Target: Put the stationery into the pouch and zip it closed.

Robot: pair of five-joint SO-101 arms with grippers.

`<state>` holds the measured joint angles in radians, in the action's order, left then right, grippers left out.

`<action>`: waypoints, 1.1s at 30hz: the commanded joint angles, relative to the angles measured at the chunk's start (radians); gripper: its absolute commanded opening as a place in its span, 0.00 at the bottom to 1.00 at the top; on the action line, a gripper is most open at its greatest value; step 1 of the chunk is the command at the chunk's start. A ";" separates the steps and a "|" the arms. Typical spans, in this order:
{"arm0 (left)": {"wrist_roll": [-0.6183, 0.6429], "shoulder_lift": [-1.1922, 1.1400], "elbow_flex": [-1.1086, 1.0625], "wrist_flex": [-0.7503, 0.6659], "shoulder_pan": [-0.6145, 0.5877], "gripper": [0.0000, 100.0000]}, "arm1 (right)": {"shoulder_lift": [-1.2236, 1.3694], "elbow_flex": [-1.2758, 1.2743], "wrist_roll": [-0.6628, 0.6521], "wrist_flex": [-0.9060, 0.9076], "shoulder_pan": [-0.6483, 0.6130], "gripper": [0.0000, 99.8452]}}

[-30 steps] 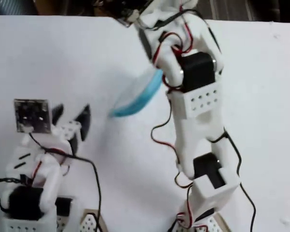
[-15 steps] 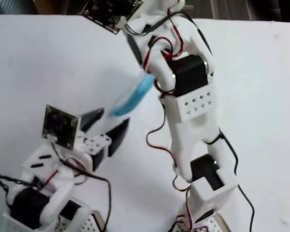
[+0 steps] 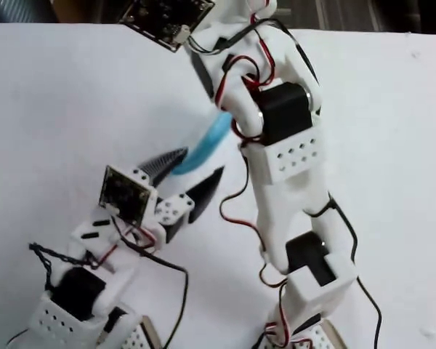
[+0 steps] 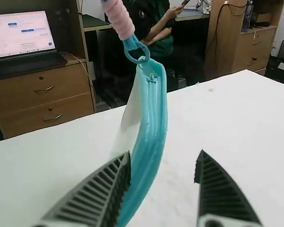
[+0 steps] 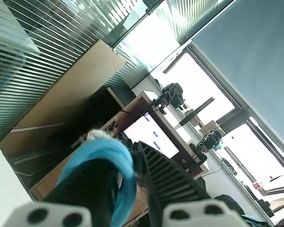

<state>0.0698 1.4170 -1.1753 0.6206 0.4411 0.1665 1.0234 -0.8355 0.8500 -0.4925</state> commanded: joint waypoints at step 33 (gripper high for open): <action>-0.086 -0.383 0.133 -0.358 0.025 0.03 | -0.038 0.008 0.002 -0.004 -0.004 0.02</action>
<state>-0.0161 1.0349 -1.1400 0.2770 0.4672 0.1665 1.0234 -0.8355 0.8500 -0.4925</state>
